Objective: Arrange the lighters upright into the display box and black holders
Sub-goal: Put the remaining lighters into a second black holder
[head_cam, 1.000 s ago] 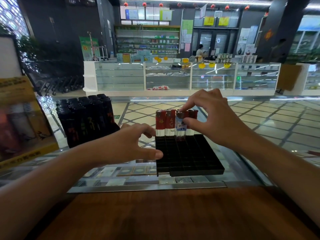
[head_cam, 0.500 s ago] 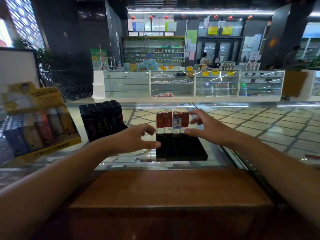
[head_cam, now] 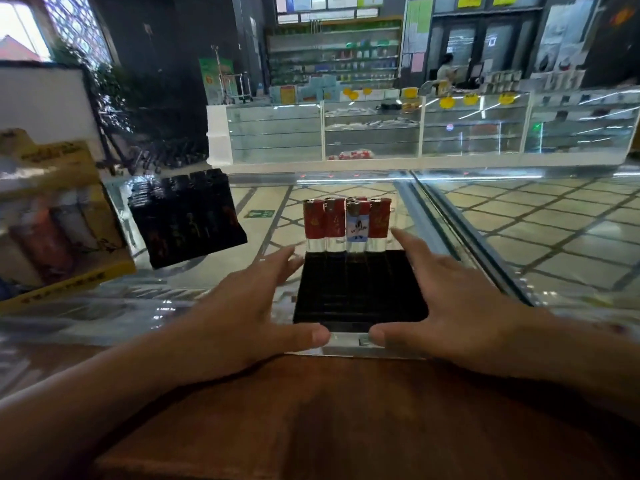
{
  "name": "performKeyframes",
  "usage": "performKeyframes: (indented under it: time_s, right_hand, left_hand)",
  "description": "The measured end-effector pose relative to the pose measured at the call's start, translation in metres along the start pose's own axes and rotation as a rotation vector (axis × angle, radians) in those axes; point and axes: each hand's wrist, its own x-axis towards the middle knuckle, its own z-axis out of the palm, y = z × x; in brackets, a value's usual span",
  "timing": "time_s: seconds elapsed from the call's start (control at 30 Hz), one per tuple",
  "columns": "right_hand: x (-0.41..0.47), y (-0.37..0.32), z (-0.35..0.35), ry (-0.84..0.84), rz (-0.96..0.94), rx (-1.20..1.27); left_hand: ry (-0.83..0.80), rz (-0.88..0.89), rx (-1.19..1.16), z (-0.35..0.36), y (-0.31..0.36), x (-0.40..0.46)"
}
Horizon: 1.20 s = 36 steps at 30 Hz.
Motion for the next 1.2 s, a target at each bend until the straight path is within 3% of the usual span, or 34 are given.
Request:
performKeyframes:
  time_s: [0.2, 0.53, 0.83, 1.1, 1.2]
  right_hand:
    - [0.004, 0.014, 0.012, 0.077, -0.091, 0.029]
    - [-0.001, -0.005, -0.015, -0.032, 0.041, 0.096]
    - [-0.003, -0.008, -0.017, -0.087, 0.084, 0.128]
    - [-0.025, -0.025, -0.031, -0.007, 0.194, 0.501]
    - [-0.037, -0.023, -0.038, 0.032, 0.279, 0.643]
  left_hand:
    - [0.034, -0.013, 0.000, 0.002, 0.000, 0.003]
    - [-0.041, -0.272, -0.090, -0.010, 0.039, 0.006]
    - [0.076, -0.389, -0.114, 0.009, 0.057, -0.003]
    - [0.070, -0.357, -0.278, 0.002, 0.058, -0.002]
    - [0.065, -0.266, -0.363, 0.004, 0.062, 0.007]
